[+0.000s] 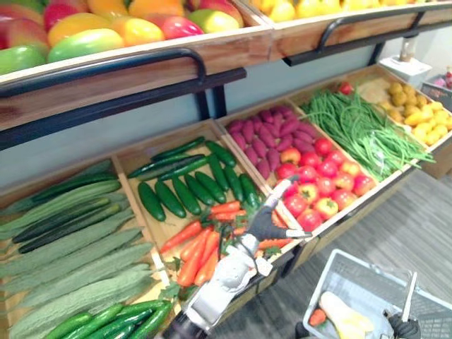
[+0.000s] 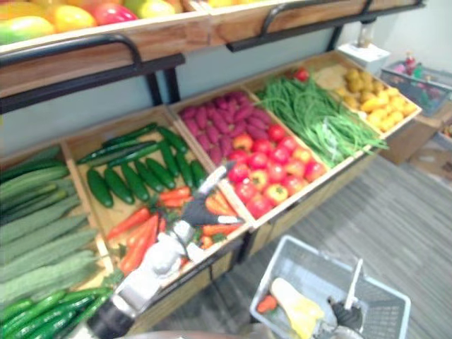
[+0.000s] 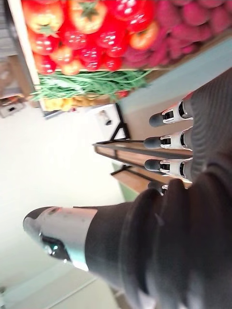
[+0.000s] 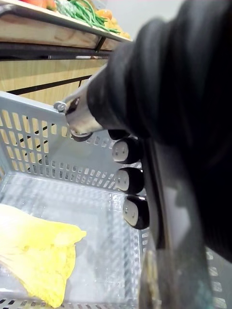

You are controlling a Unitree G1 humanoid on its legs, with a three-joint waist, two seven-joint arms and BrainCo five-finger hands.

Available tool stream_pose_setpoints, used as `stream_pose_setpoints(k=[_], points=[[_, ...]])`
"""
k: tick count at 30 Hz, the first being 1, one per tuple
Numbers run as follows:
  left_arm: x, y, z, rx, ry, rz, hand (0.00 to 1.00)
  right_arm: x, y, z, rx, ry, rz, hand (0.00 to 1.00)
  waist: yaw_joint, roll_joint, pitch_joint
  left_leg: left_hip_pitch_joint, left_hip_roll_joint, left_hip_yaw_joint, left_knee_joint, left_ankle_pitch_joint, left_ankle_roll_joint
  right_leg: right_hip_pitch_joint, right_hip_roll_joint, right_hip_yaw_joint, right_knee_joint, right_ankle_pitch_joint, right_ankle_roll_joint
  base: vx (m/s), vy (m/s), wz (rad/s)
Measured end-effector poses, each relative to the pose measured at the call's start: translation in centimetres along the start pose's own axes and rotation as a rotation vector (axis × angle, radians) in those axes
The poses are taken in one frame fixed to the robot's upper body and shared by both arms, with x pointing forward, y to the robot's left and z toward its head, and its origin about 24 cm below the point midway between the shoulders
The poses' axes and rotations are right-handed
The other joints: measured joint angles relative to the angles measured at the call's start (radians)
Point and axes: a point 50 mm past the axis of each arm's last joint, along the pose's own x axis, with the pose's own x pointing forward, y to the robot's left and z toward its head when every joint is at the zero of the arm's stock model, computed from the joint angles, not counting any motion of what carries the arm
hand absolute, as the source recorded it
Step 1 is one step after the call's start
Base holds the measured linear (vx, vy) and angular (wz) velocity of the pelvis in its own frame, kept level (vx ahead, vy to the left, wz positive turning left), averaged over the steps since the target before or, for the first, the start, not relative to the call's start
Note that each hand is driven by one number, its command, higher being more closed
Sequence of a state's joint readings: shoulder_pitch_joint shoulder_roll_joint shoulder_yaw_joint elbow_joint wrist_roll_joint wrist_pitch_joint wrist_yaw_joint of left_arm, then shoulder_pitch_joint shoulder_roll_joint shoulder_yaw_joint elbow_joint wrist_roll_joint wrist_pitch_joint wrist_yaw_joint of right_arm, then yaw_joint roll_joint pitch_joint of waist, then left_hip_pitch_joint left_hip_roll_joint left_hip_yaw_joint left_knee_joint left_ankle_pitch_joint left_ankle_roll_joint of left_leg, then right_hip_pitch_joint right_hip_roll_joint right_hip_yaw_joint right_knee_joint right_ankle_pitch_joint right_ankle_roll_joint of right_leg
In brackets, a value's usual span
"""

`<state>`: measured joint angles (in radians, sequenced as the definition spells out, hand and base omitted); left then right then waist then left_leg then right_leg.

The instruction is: Pick vegetable in the basket

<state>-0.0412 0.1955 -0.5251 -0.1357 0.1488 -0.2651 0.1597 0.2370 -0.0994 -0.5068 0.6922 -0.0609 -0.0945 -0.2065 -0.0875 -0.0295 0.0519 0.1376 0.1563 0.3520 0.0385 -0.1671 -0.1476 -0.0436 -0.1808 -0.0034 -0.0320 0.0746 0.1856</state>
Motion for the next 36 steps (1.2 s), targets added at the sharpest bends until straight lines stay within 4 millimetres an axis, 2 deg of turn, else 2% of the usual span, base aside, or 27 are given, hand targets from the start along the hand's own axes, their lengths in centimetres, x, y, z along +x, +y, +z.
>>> stream_pose_setpoints(k=[1, 4, 12, 18, 23, 25, 27, 28, 29, 30, 31, 32, 33, 34, 35, 36], points=[[-0.6, 0.5, 0.1, -0.004, 0.001, 0.026, 0.0, -0.1, 0.0, -0.6, -0.003, 0.025, 0.002, 1.0, 0.013, -0.002, -0.002, -0.004, 0.0, -0.007, 0.001, 0.001, 0.001, 0.001, -0.001, -0.007, 0.0, 0.0, 0.0, -0.02, -0.02, 0.17], [-2.0, 1.4, 0.2, -0.021, 0.021, 0.106, 0.0, -0.1, 0.2, -1.5, -0.006, 0.07, 0.015, 1.0, 0.014, -0.011, -0.012, -0.015, -0.002, -0.025, 0.001, 0.008, 0.003, 0.003, -0.006, -0.023, -0.001, 0.0, 0.0, -0.01, -0.022, 0.17], [-2.8, 1.7, 1.0, -0.009, -0.011, 0.122, 0.0, -0.2, -0.2, -3.6, 0.021, 0.175, -0.001, 1.0, 0.022, -0.026, -0.054, -0.029, -0.003, -0.051, 0.001, 0.013, 0.004, 0.011, -0.011, -0.046, -0.005, -0.001, -0.002, -0.01, -0.015, 0.09], [-2.9, 1.8, 1.3, 0.033, -0.031, 0.104, 0.0, 0.4, -0.6, -3.8, -0.001, 0.211, -0.011, 1.0, 0.035, -0.026, -0.064, -0.034, -0.002, -0.051, 0.027, 0.01, 0.003, 0.011, -0.011, -0.042, -0.003, -0.002, -0.004, 0.0, 0.0, 0.0], [-2.9, 1.4, 1.3, 0.003, -0.031, 0.097, 0.0, 0.8, -0.3, -3.5, 0.016, 0.229, -0.014, 1.0, 0.041, -0.032, -0.058, -0.122, 0.044, -0.051, 0.236, -0.093, 0.008, -0.017, 0.005, -0.016, 0.035, -0.002, -0.004, -0.04, 0.018, -0.12], [-2.7, 0.8, 1.6, -0.047, -0.042, 0.079, 0.0, 0.8, -0.1, -3.2, 0.024, 0.213, -0.009, 1.0, 0.05, -0.037, -0.051, -0.153, 0.062, -0.019, 0.314, -0.138, 0.014, -0.056, 0.012, 0.022, 0.075, -0.001, -0.003, -0.14, 0.079, -0.6], [-2.2, 0.1, 2.1, -0.086, -0.072, 0.048, 0.0, 0.8, 0.4, -2.6, 0.038, 0.175, -0.002, 1.0, 0.062, -0.046, -0.046, -0.199, 0.085, 0.034, 0.408, -0.195, 0.031, -0.114, 0.022, 0.079, 0.102, 0.014, 0.018, -0.19, 0.108, -0.85], [-2.0, -0.1, 2.6, -0.108, -0.093, 0.042, 0.0, 0.6, 1.0, -2.0, 0.039, 0.143, 0.017, 1.0, 0.059, -0.058, -0.04, -0.22, 0.101, 0.074, 0.453, -0.228, 0.043, -0.153, 0.03, 0.115, 0.102, 0.05, 0.023, -0.26, 0.097, -1.22], [-1.9, 0.0, 3.1, -0.113, -0.117, 0.04, 0.0, 0.5, 1.7, -1.6, 0.044, 0.117, 0.034, 1.0, 0.061, -0.056, -0.039, -0.237, 0.123, 0.118, 0.465, -0.228, 0.069, -0.194, 0.056, 0.119, 0.052, 0.176, 0.012, -0.34, 0.062, -1.53], [-1.8, 0.1, 3.5, -0.114, -0.136, 0.046, 0.0, 0.6, 2.2, -1.0, 0.051, 0.103, 0.046, 1.0, 0.068, -0.021, -0.029, -0.236, 0.158, 0.17, 0.454, -0.219, 0.082, -0.209, 0.079, 0.076, 0.045, 0.243, 0.004, -0.33, 0.031, -1.25], [-1.4, 0.3, 3.7, -0.113, -0.156, 0.053, 0.0, 0.8, 2.2, -0.8, 0.057, 0.097, 0.039, 1.0, 0.055, -0.023, -0.015, -0.237, 0.171, 0.189, 0.435, -0.197, 0.095, -0.248, 0.086, -0.004, 0.202, 0.139, -0.082, -0.28, 0.048, -0.82], [-1.2, 0.8, 3.9, -0.132, -0.167, 0.07, 0.0, 0.8, 2.0, -0.9, 0.072, 0.106, 0.014, 1.0, 0.045, -0.025, -0.002, -0.222, 0.166, 0.213, 0.393, -0.159, 0.097, -0.29, 0.063, -0.103, 0.433, 0.006, -0.14, -0.17, 0.074, -0.42], [-1.2, 0.9, 3.9, -0.138, -0.166, 0.075, 0.0, 0.8, 1.9, -0.9, 0.073, 0.107, 0.007, 1.0, 0.04, -0.033, 0.006, -0.21, 0.162, 0.225, 0.378, -0.14, 0.092, -0.29, 0.049, -0.136, 0.525, -0.032, -0.148, -0.13, 0.071, -0.56], [-1.3, 1.6, 3.6, -0.149, -0.153, 0.103, 0.0, 0.8, 1.5, -1.2, 0.055, 0.116, -0.002, 1.0, 0.033, -0.055, 0.008, -0.19, 0.156, 0.256, 0.373, -0.127, 0.096, -0.291, 0.014, -0.174, 0.667, -0.074, -0.176, -0.08, 0.035, -0.5], [-1.3, 1.9, 3.5, -0.149, -0.151, 0.114, 0.0, 0.8, 1.5, -1.2, 0.05, 0.117, -0.003, 1.0, 0.032, -0.066, 0.008, -0.186, 0.15, 0.268, 0.38, -0.127, 0.096, -0.302, 0.005, -0.183, 0.678, -0.071, -0.175, -0.12, 0.046, -0.58], [-1.3, 2.3, 3.1, -0.134, -0.134, 0.127, 0.0, 0.9, 1.4, -1.2, 0.039, 0.114, -0.004, 1.0, 0.019, -0.073, 0.001, -0.19, 0.122, 0.244, 0.366, -0.123, 0.105, -0.29, 0.017, -0.21, 0.618, -0.054, -0.167, -0.08, 0.045, -0.41]])
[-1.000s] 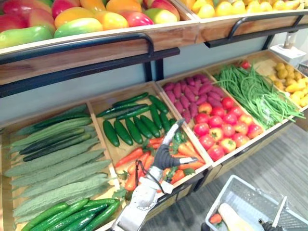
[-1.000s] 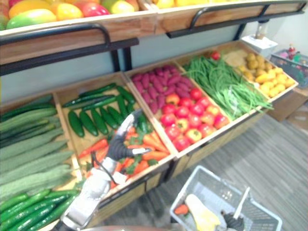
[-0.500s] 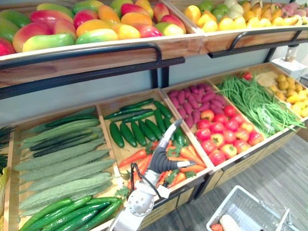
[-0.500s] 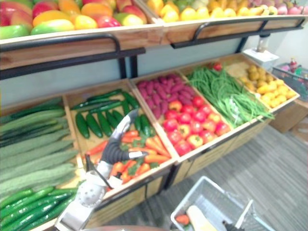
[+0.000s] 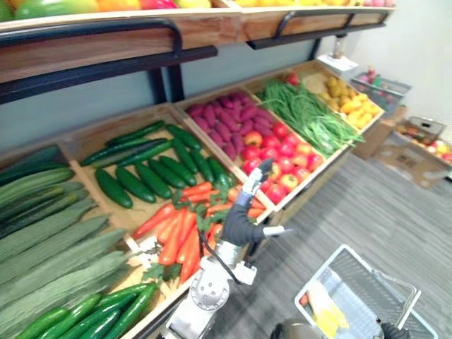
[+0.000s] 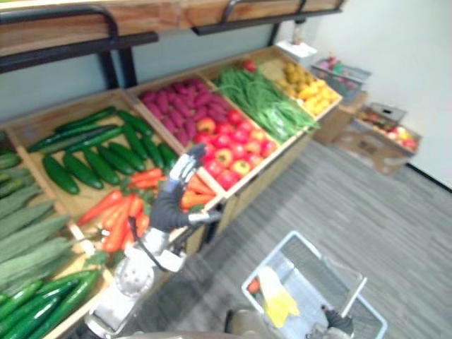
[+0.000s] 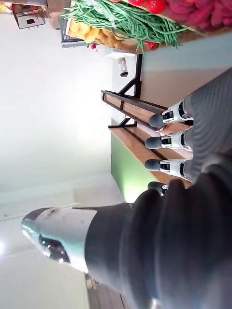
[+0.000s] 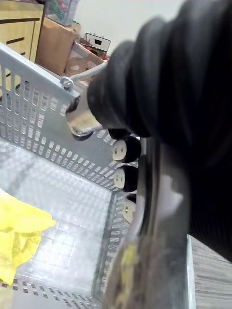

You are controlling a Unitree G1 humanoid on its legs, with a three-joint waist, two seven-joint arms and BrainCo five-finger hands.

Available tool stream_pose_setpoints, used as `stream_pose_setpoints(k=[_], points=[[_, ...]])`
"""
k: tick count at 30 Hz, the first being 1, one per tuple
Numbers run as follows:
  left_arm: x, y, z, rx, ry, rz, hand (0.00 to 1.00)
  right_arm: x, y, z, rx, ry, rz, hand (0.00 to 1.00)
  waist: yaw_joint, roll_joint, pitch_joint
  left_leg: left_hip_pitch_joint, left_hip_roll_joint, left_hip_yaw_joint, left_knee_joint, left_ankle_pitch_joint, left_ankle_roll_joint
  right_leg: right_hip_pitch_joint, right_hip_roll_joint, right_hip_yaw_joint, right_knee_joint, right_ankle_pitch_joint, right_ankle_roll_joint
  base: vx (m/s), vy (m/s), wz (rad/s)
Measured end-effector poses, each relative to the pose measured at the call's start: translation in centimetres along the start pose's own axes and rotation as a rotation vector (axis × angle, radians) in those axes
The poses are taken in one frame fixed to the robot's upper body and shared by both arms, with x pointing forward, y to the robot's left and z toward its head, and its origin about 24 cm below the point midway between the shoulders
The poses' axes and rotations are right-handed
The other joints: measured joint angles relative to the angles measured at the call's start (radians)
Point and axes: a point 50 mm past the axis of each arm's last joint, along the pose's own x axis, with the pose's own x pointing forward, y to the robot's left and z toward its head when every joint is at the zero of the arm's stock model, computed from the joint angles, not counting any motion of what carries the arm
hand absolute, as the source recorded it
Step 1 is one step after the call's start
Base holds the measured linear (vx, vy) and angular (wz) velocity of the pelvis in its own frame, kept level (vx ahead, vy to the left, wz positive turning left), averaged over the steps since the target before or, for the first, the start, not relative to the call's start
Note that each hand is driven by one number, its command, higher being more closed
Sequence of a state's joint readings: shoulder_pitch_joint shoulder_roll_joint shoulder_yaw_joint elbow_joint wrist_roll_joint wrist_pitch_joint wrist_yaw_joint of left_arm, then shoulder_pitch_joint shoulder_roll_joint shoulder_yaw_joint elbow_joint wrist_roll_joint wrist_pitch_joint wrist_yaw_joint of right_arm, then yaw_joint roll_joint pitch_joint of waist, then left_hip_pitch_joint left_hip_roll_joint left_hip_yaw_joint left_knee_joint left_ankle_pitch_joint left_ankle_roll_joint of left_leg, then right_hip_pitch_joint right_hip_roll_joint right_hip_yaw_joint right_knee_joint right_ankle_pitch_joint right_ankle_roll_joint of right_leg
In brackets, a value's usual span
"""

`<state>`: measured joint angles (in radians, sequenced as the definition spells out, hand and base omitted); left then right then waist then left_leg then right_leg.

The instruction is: Pick vegetable in the basket

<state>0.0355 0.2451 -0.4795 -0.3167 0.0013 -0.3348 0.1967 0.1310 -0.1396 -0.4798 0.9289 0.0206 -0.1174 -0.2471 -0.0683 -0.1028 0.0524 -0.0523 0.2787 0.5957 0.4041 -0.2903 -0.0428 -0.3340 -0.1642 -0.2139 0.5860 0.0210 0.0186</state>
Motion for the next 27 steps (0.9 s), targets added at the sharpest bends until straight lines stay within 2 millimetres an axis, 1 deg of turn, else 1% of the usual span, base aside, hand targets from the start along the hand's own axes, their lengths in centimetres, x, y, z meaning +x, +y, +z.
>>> stream_pose_setpoints(k=[1, 2, 3, 4, 5, 6, 7, 8, 9, 10, 11, 12, 13, 14, 15, 16, 17, 18, 19, 20, 21, 22, 23, 24, 25, 27], points=[[-0.1, -0.1, -0.4, 0.0, 0.019, -0.003, 0.0, 0.1, -0.1, 0.0, -0.005, 0.001, -0.005, 1.0, 0.005, 0.025, -0.008, -0.011, 0.002, -0.032, -0.054, 0.003, 0.007, 0.05, 0.027, 0.015, -0.099, 0.003, 0.011, -0.11, 0.048, -0.49], [-0.2, 0.2, -0.8, 0.016, 0.033, -0.009, 0.0, 0.1, 0.1, -0.1, -0.002, 0.01, -0.005, 1.0, 0.011, 0.035, -0.008, 0.016, -0.014, 0.019, -0.105, 0.049, 0.005, 0.053, -0.003, 0.041, 0.055, -0.095, -0.032, -0.08, 0.003, -0.33], [-0.3, 0.1, -1.0, 0.014, 0.047, -0.011, 0.0, 0.0, -0.4, -0.7, -0.011, 0.026, -0.014, 1.0, 0.002, 0.023, -0.013, 0.025, -0.051, 0.026, -0.125, 0.069, 0.007, 0.087, -0.051, 0.075, 0.16, -0.114, -0.009, -0.07, -0.039, -0.24], [-0.4, 0.2, -1.0, 0.014, 0.049, -0.004, 0.0, -0.2, -0.6, -1.2, -0.018, 0.039, -0.017, 1.0, 0.003, 0.017, -0.02, 0.013, -0.058, 0.029, -0.116, 0.07, 0.008, 0.116, -0.06, 0.099, 0.143, -0.117, 0.021, -0.01, -0.079, -0.16], [-0.4, 0.4, -1.1, 0.019, 0.05, 0.007, 0.0, -0.1, -0.3, -1.1, -0.026, 0.041, -0.007, 1.0, 0.004, 0.016, -0.027, -0.024, -0.048, 0.03, -0.08, 0.071, 0.011, 0.138, -0.038, 0.133, 0.047, -0.151, 0.076, -0.03, -0.151, -0.36], [-0.5, 0.5, -1.3, 0.021, 0.06, 0.008, 0.0, -0.1, -0.2, -0.9, -0.04, 0.031, -0.001, 1.0, 0.006, 0.047, -0.037, -0.06, -0.037, 0.027, -0.083, 0.091, 0.017, 0.146, -0.009, 0.146, -0.054, -0.154, 0.081, -0.05, -0.16, -0.46], [-0.5, 0.5, -1.3, 0.022, 0.061, 0.007, 0.0, -0.1, -0.1, -0.8, -0.043, 0.029, 0.003, 1.0, 0.008, 0.05, -0.04, -0.07, -0.037, 0.029, -0.093, 0.107, 0.022, 0.154, -0.007, 0.153, -0.108, -0.16, 0.089, -0.1, -0.207, -0.69], [-0.5, 0.5, -1.3, 0.023, 0.058, 0.009, 0.0, 0.0, 0.1, -0.6, -0.044, 0.024, 0.01, 1.0, 0.018, 0.048, -0.038, -0.087, -0.035, 0.034, -0.089, 0.119, 0.024, 0.165, -0.012, 0.165, -0.175, -0.193, 0.107, -0.12, -0.204, -0.7], [-0.5, 0.7, -1.4, 0.03, 0.064, 0.018, 0.0, 0.0, 0.3, -0.6, -0.045, 0.026, 0.017, 1.0, 0.017, 0.035, -0.031, -0.105, -0.03, 0.055, -0.059, 0.118, 0.023, 0.169, -0.02, 0.158, -0.219, -0.23, 0.116, -0.13, -0.218, -0.69], [-0.5, 0.9, -1.6, 0.035, 0.07, 0.027, 0.0, 0.0, 0.3, -0.6, -0.049, 0.028, 0.018, 1.0, 0.016, 0.034, -0.026, -0.111, -0.022, 0.056, -0.042, 0.118, 0.023, 0.174, -0.017, 0.148, -0.24, -0.239, 0.12, -0.13, -0.228, -0.54], [-0.7, 1.2, -2.0, 0.043, 0.093, 0.037, 0.0, -0.1, 0.2, -0.8, -0.055, 0.031, 0.018, 1.0, 0.014, 0.046, -0.018, -0.115, 0.003, 0.052, -0.021, 0.122, 0.016, 0.195, 0.005, 0.132, -0.289, -0.242, 0.119, -0.13, -0.225, -0.44], [-0.9, 1.2, -2.4, 0.043, 0.116, 0.045, 0.0, -0.2, -0.1, -1.1, -0.066, 0.033, 0.015, 1.0, 0.005, 0.064, -0.007, -0.105, 0.035, 0.039, -0.006, 0.126, 0.009, 0.226, 0.035, 0.125, -0.32, -0.235, 0.109, -0.16, -0.25, -0.28], [-1.3, 1.2, -2.6, 0.041, 0.134, 0.051, 0.0, -0.3, -0.5, -1.3, -0.073, 0.032, 0.009, 1.0, -0.011, 0.07, 0.001, -0.098, 0.055, 0.014, 0.003, 0.131, 0.002, 0.252, 0.057, 0.115, -0.329, -0.233, 0.105, -0.14, -0.185, -0.02], [-1.6, 1.1, -2.7, 0.035, 0.149, 0.054, 0.0, -0.5, -0.9, -1.7, -0.084, 0.034, 0.001, 1.0, -0.016, 0.078, 0.004, -0.088, 0.066, -0.005, 0.013, 0.136, -0.006, 0.271, 0.073, 0.11, -0.331, -0.232, 0.104, -0.16, -0.168, 0.0], [-2.0, 1.0, -2.9, 0.029, 0.166, 0.056, 0.0, -0.7, -1.8, -2.4, -0.103, 0.047, -0.016, 1.0, -0.013, 0.083, 0.007, -0.069, 0.081, -0.023, 0.017, 0.146, -0.009, 0.286, 0.089, 0.114, -0.336, -0.235, 0.098, -0.11, -0.098, -0.07], [-2.3, 1.0, -3.0, 0.028, 0.177, 0.059, 0.0, -0.7, -2.2, -2.5, -0.111, 0.044, -0.024, 1.0, -0.012, 0.088, 0.007, -0.063, 0.083, -0.04, 0.017, 0.151, -0.011, 0.295, 0.097, 0.117, -0.338, -0.234, 0.085, -0.15, -0.12, -0.13], [-2.7, 1.0, -3.1, 0.027, 0.194, 0.062, 0.0, -0.5, -2.7, -2.1, -0.122, 0.027, -0.034, 1.0, -0.012, 0.094, 0.01, -0.06, 0.074, -0.092, 0.018, 0.17, -0.01, 0.307, 0.1, 0.126, -0.338, -0.233, 0.079, -0.11, -0.062, -0.18], [-3.1, 1.0, -3.2, 0.023, 0.209, 0.069, 0.0, -0.3, -3.0, -1.8, -0.139, 0.015, -0.039, 1.0, -0.006, 0.093, 0.011, -0.067, 0.04, -0.203, 0.017, 0.194, -0.006, 0.307, 0.094, 0.148, -0.34, -0.228, 0.072, -0.13, -0.062, -0.28], [-3.3, 1.0, -3.3, 0.022, 0.216, 0.072, 0.0, -0.1, -3.1, -1.4, -0.151, 0.005, -0.038, 1.0, -0.001, 0.093, 0.012, -0.071, 0.014, -0.276, 0.013, 0.196, -0.011, 0.306, 0.09, 0.166, -0.341, -0.224, 0.068, -0.1, 0.008, -0.64], [-3.7, 1.0, -3.4, 0.019, 0.23, 0.076, 0.0, 0.2, -3.0, -0.5, -0.168, -0.022, -0.03, 1.0, 0.02, 0.094, 0.012, -0.061, -0.046, -0.417, -0.014, 0.187, -0.025, 0.299, 0.085, 0.207, -0.341, -0.216, 0.072, -0.06, 0.039, -0.69], [-3.8, 1.0, -3.3, 0.019, 0.233, 0.08, 0.0, 0.3, -2.9, -0.3, -0.173, -0.03, -0.026, 1.0, 0.027, 0.095, 0.013, -0.054, -0.072, -0.474, -0.024, 0.182, -0.031, 0.289, 0.084, 0.227, -0.342, -0.212, 0.073, -0.09, 0.079, -0.99], [-4.1, 1.2, -3.1, 0.021, 0.233, 0.092, 0.0, 0.5, -2.4, 0.4, -0.179, -0.049, -0.014, 1.0, 0.043, 0.1, 0.014, -0.029, -0.101, -0.552, -0.053, 0.178, -0.038, 0.273, 0.089, 0.265, -0.348, -0.208, 0.075, -0.08, 0.108, -0.9], [-4.0, 1.4, -2.9, 0.023, 0.224, 0.102, 0.0, 0.7, -1.9, 1.0, -0.178, -0.062, -0.004, 1.0, 0.048, 0.105, 0.017, -0.021, -0.111, -0.595, -0.069, 0.173, -0.047, 0.266, 0.091, 0.288, -0.365, -0.2, 0.075, -0.08, 0.165, -0.88], [-4.1, 1.6, -2.8, 0.027, 0.22, 0.111, 0.0, 0.8, -1.7, 1.2, -0.179, -0.067, 0.002, 1.0, 0.049, 0.105, 0.018, -0.016, -0.118, -0.594, -0.073, 0.17, -0.051, 0.268, 0.087, 0.308, -0.384, -0.197, 0.077, -0.04, 0.207, -0.72], [-4.3, 2.0, -2.5, 0.026, 0.216, 0.136, 0.0, 0.8, -1.5, 1.4, -0.177, -0.074, 0.007, 1.0, 0.045, 0.104, 0.018, -0.007, -0.131, -0.572, -0.083, 0.165, -0.056, 0.272, 0.067, 0.311, -0.416, -0.171, 0.094, -0.02, 0.234, -0.5], [-4.3, 2.1, -2.4, -0.001, 0.208, 0.148, 0.0, 0.8, -1.7, 1.4, -0.179, -0.073, 0.004, 1.0, 0.043, 0.11, 0.019, 0.008, -0.137, -0.552, -0.109, 0.148, -0.051, 0.277, 0.049, 0.308, -0.445, -0.135, 0.111, -0.01, 0.163, -0.21]])
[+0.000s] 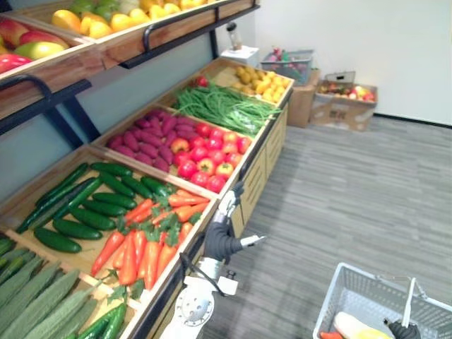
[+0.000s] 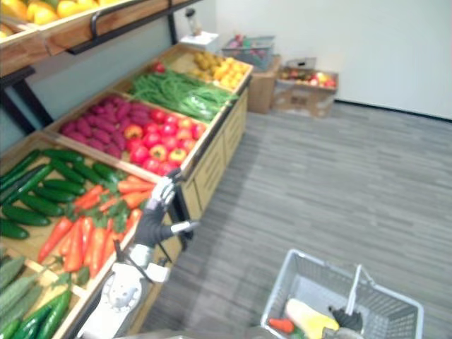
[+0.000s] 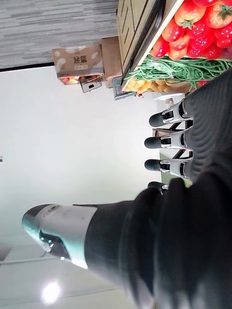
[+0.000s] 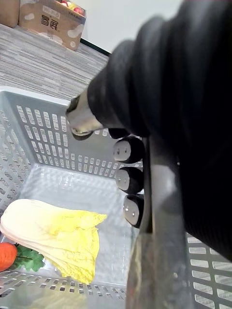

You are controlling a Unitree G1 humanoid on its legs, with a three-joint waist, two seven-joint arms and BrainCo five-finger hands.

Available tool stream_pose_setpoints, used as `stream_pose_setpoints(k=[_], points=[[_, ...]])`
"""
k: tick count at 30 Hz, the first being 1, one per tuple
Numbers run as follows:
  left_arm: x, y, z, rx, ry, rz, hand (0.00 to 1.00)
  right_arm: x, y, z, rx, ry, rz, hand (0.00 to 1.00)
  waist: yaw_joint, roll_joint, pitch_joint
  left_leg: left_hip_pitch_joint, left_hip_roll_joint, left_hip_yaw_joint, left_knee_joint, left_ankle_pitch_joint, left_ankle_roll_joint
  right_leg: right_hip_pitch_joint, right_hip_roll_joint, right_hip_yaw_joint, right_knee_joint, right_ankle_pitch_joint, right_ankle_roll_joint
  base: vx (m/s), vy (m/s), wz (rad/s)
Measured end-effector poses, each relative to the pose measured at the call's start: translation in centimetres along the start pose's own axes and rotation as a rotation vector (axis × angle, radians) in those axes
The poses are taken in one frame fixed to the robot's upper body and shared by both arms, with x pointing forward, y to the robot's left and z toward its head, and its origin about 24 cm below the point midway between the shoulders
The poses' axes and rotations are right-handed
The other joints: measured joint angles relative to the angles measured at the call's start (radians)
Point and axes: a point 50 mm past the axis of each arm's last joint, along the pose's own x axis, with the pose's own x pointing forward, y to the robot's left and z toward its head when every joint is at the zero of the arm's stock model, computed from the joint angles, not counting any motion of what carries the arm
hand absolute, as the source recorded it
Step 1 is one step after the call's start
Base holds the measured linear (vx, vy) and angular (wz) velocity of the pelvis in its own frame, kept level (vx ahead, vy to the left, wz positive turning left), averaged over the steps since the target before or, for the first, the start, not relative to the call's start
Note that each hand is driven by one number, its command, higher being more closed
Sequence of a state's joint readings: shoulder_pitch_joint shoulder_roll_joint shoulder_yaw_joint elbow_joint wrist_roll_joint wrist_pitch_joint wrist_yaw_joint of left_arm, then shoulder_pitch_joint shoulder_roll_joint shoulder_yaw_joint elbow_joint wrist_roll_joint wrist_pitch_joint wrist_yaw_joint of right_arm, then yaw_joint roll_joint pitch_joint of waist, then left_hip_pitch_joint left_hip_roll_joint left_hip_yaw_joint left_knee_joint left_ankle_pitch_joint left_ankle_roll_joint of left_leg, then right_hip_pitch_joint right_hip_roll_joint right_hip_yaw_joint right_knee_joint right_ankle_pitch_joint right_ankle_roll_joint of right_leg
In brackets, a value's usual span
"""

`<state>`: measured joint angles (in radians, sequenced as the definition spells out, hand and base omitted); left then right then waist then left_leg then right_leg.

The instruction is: Pick vegetable in the basket

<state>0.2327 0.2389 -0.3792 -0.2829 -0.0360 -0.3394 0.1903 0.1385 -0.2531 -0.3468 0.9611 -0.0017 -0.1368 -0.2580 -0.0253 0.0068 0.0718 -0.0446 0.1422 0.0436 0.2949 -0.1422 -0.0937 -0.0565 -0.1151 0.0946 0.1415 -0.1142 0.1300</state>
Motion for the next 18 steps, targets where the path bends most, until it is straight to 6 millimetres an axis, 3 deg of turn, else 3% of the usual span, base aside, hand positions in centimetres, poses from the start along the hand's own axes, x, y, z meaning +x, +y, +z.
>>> stream_pose_setpoints(k=[2, 5, 10, 13, 15, 18], points=[[0.1, -0.2, 0.3, -0.045, -0.008, -0.006, 0.0, -0.1, -0.5, -0.6, 0.007, 0.025, -0.016, 1.0, -0.004, 0.028, 0.003, 0.028, -0.001, 0.027, -0.081, -0.053, -0.007, 0.011, -0.009, -0.008, -0.056, 0.05, 0.021, -0.03, 0.265, -0.02], [-0.1, -0.1, 0.1, -0.057, 0.004, -0.012, 0.0, -0.2, 0.0, -1.0, 0.016, 0.046, -0.003, 1.0, -0.003, 0.008, 0.002, 0.033, -0.036, 0.043, -0.118, -0.037, 0.005, 0.026, -0.046, -0.006, -0.118, 0.099, 0.036, -0.02, 0.146, -0.09], [0.0, -0.6, 0.1, -0.062, 0.008, -0.058, 0.0, -0.1, -0.2, -0.9, 0.028, 0.048, -0.02, 1.0, -0.001, -0.008, 0.002, 0.026, -0.074, 0.06, -0.133, -0.029, 0.014, 0.007, -0.079, -0.004, -0.135, 0.11, 0.043, 0.01, 0.072, -0.04], [-0.1, -0.5, 0.0, -0.051, 0.012, -0.069, 0.0, -0.1, 0.8, -0.4, 0.049, 0.039, -0.001, 1.0, 0.003, -0.04, 0.009, 0.026, -0.074, 0.086, -0.128, -0.053, 0.017, -0.057, -0.072, 0.012, -0.02, 0.084, 0.015, 0.02, 0.056, -0.33], [-0.1, 0.0, 0.0, -0.029, 0.017, -0.07, 0.0, 0.0, 1.9, 0.4, 0.071, 0.022, 0.017, 1.0, 0.001, -0.061, 0.022, 0.059, -0.061, 0.122, -0.152, -0.061, 0.025, -0.146, -0.059, -0.019, 0.159, 0.082, 0.002, -0.03, -0.002, -0.58], [-0.1, 0.5, 0.0, -0.008, 0.018, -0.069, 0.0, -0.3, 2.4, 0.1, 0.082, 0.034, 0.015, 1.0, -0.003, -0.077, 0.027, 0.086, -0.051, 0.14, -0.151, -0.074, 0.03, -0.159, -0.061, -0.07, 0.201, 0.103, -0.04, 0.03, 0.049, -0.27]])
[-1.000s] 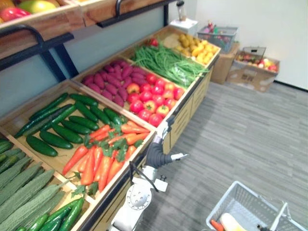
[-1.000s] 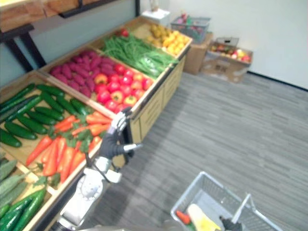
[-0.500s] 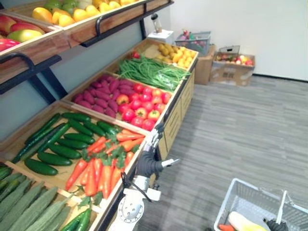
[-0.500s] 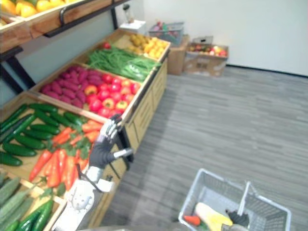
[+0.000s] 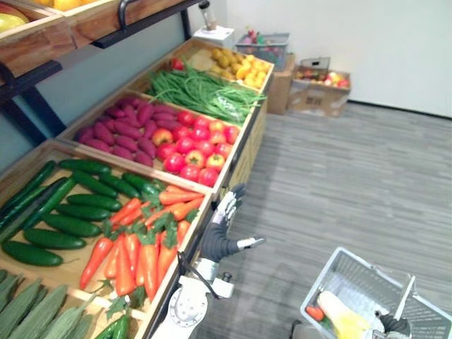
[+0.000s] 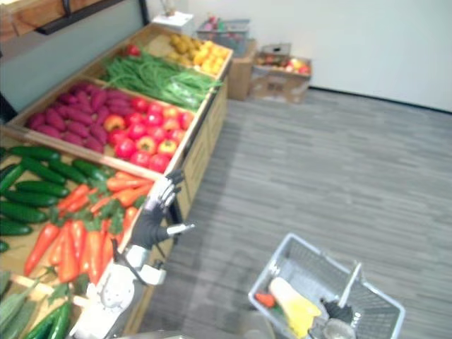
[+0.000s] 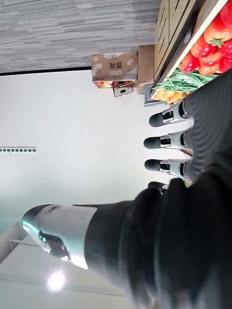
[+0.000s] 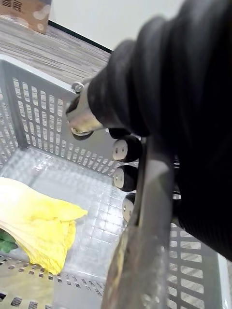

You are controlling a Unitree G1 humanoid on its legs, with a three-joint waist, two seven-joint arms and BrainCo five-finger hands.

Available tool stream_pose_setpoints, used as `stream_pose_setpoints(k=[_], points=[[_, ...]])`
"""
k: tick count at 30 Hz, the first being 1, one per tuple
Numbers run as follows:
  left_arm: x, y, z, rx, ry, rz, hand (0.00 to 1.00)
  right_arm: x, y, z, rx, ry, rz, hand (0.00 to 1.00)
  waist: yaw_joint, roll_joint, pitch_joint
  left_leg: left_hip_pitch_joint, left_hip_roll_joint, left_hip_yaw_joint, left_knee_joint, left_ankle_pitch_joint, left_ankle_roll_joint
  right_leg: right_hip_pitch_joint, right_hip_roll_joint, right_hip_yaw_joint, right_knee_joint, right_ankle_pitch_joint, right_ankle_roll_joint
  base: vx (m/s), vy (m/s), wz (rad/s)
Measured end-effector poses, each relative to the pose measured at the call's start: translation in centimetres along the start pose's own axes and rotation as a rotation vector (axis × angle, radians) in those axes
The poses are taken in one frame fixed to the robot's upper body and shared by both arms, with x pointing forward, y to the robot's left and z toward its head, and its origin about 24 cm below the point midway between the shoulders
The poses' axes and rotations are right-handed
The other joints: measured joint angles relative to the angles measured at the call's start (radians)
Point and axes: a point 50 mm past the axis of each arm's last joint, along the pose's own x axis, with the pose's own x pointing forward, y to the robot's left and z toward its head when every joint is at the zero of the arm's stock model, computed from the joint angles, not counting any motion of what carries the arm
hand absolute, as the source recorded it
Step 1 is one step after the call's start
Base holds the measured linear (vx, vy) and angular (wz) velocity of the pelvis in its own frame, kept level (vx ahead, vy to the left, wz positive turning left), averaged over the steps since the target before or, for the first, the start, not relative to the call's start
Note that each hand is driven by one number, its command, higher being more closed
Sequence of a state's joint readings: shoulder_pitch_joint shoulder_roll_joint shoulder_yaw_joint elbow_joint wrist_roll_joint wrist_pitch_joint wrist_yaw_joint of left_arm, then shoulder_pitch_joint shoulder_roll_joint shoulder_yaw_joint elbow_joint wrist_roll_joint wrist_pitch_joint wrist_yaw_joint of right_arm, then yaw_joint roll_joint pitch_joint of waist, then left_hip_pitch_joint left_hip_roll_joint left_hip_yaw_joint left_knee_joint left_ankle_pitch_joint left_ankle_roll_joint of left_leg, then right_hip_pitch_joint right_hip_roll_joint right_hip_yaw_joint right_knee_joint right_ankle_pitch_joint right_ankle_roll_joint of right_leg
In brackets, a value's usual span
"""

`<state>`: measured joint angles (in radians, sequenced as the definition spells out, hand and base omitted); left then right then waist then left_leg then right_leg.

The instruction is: Pick vegetable in the basket

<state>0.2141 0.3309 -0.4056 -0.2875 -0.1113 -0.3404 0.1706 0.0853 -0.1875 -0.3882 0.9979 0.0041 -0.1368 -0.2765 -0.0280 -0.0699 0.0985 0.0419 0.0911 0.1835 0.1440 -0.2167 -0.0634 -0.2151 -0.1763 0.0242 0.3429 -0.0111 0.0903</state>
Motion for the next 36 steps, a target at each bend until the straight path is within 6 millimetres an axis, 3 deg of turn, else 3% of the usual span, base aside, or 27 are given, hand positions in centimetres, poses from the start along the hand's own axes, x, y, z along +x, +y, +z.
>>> stream_pose_setpoints(k=[3, 4, 5, 8, 9, 11, 13, 15, 18, 21, 22, 23, 25, 28, 31, 33, 35, 36], points=[[0.2, 0.7, 0.0, 0.015, -0.004, 0.026, 0.0, -0.1, 0.5, 0.0, 0.014, 0.004, 0.009, 1.0, 0.002, -0.022, 0.023, -0.004, 0.005, 0.001, -0.001, 0.006, 0.004, -0.01, -0.004, -0.026, -0.012, 0.007, -0.009, 0.07, 0.022, -0.04], [0.3, 0.8, -0.2, 0.017, 0.002, 0.03, 0.0, -0.1, 0.6, 0.1, 0.021, 0.003, 0.008, 1.0, 0.002, -0.013, 0.034, -0.002, 0.01, -0.003, -0.003, 0.006, 0.004, -0.02, -0.003, -0.031, 0.008, 0.006, -0.008, 0.09, -0.061, -0.02], [0.2, 0.9, -0.8, 0.022, 0.027, 0.035, 0.0, 0.0, 0.7, 0.4, 0.039, 0.005, 0.002, 1.0, 0.003, -0.007, 0.039, 0.011, 0.031, -0.001, -0.006, 0.0, -0.006, -0.03, 0.004, -0.07, -0.02, -0.029, -0.032, 0.09, -0.077, 0.0], [0.1, 1.2, -1.1, 0.031, 0.04, 0.05, 0.0, 0.0, 0.7, 0.2, 0.033, 0.008, 0.002, 1.0, 0.002, -0.016, 0.032, 0.041, 0.041, -0.003, 0.001, -0.021, -0.039, -0.023, -0.007, -0.111, -0.121, 0.003, -0.005, 0.13, -0.131, 0.14], [0.2, 1.1, -1.4, 0.026, 0.051, 0.058, 0.0, 0.0, 0.1, -0.1, 0.023, 0.013, -0.009, 1.0, 0.001, -0.002, 0.033, 0.051, 0.058, -0.013, 0.012, -0.042, -0.063, -0.024, 0.003, -0.122, -0.091, 0.004, 0.028, 0.27, -0.277, 0.17], [0.3, 0.4, -1.5, -0.002, 0.052, 0.058, 0.0, 0.3, -0.9, 0.3, 0.018, -0.007, -0.035, 1.0, 0.0, 0.067, 0.015, 0.047, 0.115, -0.033, 0.015, -0.052, -0.089, -0.043, 0.045, -0.171, -0.025, -0.067, 0.002, 0.3, -0.291, 0.24], [0.4, 0.1, -1.5, -0.017, 0.05, 0.058, 0.0, 0.5, -1.4, 0.7, 0.013, -0.017, -0.046, 1.0, -0.004, 0.099, 0.012, 0.037, 0.132, -0.057, 0.029, -0.038, -0.105, -0.055, 0.054, -0.197, 0.027, -0.12, -0.012, 0.21, -0.215, 0.36], [0.3, -0.2, -1.5, -0.022, 0.052, 0.05, 0.0, 0.5, -1.5, 0.8, 0.014, -0.02, -0.049, 1.0, -0.024, 0.1, 0.01, -0.028, 0.135, -0.125, 0.151, 0.006, -0.092, -0.047, 0.033, -0.242, 0.101, -0.187, -0.037, 0.29, -0.338, 0.61], [0.3, -0.7, -1.7, -0.034, 0.059, 0.028, 0.0, 0.5, -1.6, 0.8, 0.011, -0.022, -0.05, 1.0, -0.023, 0.086, 0.013, -0.087, 0.121, -0.162, 0.268, 0.123, -0.07, -0.014, 0.012, -0.275, 0.12, -0.21, -0.072, 0.19, -0.253, 0.4], [0.1, -1.0, -1.9, -0.039, 0.071, 0.018, 0.0, 0.6, -1.6, 0.9, -0.002, -0.03, -0.044, 1.0, -0.008, 0.082, 0.017, -0.172, 0.141, -0.135, 0.48, 0.264, -0.009, 0.06, 0.025, -0.288, 0.066, -0.233, -0.099, 0.15, -0.276, 0.02], [0.1, -1.0, -1.9, -0.039, 0.072, 0.017, 0.0, 0.6, -1.7, 1.0, -0.015, -0.034, -0.042, 1.0, 0.006, 0.086, 0.018, -0.215, 0.143, -0.138, 0.591, 0.269, 0.0, 0.085, 0.039, -0.279, 0.042, -0.239, -0.111, 0.1, -0.186, -0.38], [-0.1, -1.0, -2.0, -0.04, 0.081, 0.019, 0.0, 0.6, -1.7, 1.0, -0.027, -0.035, -0.038, 1.0, 0.013, 0.088, 0.017, -0.255, 0.122, -0.148, 0.718, 0.227, 0.0, 0.118, 0.053, -0.27, 0.014, -0.241, -0.114, 0.09, -0.126, -0.38], [-0.5, -1.2, -2.2, -0.043, 0.099, 0.014, 0.0, 0.6, -2.0, 0.8, -0.038, -0.032, -0.043, 1.0, 0.017, 0.088, 0.018, -0.291, 0.065, -0.15, 0.799, 0.153, -0.004, 0.169, 0.064, -0.259, -0.023, -0.24, -0.115, 0.08, -0.076, -0.27], [-1.3, -1.1, -2.7, -0.035, 0.142, 0.024, 0.0, 0.6, -2.6, 0.3, -0.056, -0.015, -0.052, 1.0, 0.041, 0.089, 0.017, -0.319, 0.034, -0.074, 0.716, 0.074, 0.008, 0.224, 0.087, -0.231, -0.068, -0.232, -0.117, 0.09, 0.004, -0.39], [-1.5, -0.6, -2.7, -0.026, 0.146, 0.044, 0.0, 0.6, -2.7, 0.3, -0.063, -0.017, -0.054, 1.0, 0.045, 0.089, 0.017, -0.306, 0.0, -0.067, 0.404, 0.054, 0.013, 0.257, 0.08, -0.207, -0.109, -0.223, -0.102, 0.12, 0.097, -0.21], [-1.5, -0.7, -2.7, -0.03, 0.146, 0.045, 0.0, 0.5, -3.0, -0.1, -0.063, -0.005, -0.061, 1.0, 0.043, 0.097, 0.014, -0.269, -0.023, -0.109, 0.146, 0.115, 0.014, 0.293, 0.076, -0.21, -0.146, -0.213, -0.084, 0.19, 0.177, -0.04], [-1.5, -0.7, -2.7, -0.031, 0.148, 0.044, 0.0, 0.5, -3.3, -0.4, -0.065, 0.001, -0.068, 1.0, 0.045, 0.114, 0.012, -0.235, -0.03, -0.152, -0.041, 0.225, 0.016, 0.333, 0.079, -0.21, -0.184, -0.211, -0.054, 0.18, 0.21, -0.03], [-1.5, -0.7, -2.7, -0.031, 0.148, 0.044, 0.0, 0.5, -3.3, -0.4, -0.065, 0.001, -0.069, 1.0, 0.045, 0.115, 0.011, -0.233, -0.03, -0.154, -0.047, 0.23, 0.016, 0.335, 0.08, -0.21, -0.186, -0.212, -0.053, 0.2, 0.274, -0.02]])
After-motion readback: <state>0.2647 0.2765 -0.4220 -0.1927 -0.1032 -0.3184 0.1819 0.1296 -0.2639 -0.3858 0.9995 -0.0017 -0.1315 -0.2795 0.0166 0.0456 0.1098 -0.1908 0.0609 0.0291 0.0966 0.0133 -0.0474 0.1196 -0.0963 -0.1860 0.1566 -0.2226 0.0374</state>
